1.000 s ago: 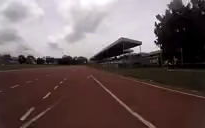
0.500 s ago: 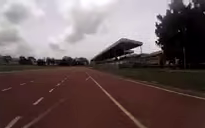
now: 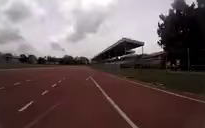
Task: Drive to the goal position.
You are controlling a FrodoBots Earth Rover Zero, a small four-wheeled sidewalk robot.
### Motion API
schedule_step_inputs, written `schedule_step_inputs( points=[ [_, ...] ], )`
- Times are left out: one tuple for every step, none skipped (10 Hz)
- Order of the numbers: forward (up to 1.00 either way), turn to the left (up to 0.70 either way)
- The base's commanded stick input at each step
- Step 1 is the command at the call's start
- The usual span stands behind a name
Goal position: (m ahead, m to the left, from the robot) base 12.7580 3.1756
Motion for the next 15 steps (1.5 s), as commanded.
schedule_step_inputs(
  points=[
    [0.70,0.00],
    [0.70,0.00],
    [0.70,0.00],
    [0.70,0.00],
    [0.70,0.00],
    [0.70,0.00],
    [0.70,0.00],
    [0.70,0.00],
    [0.70,0.00],
    [0.70,0.00],
    [0.70,0.00],
    [0.70,0.00],
    [0.70,0.00],
    [0.70,0.00],
    [0.70,0.00]
  ],
)
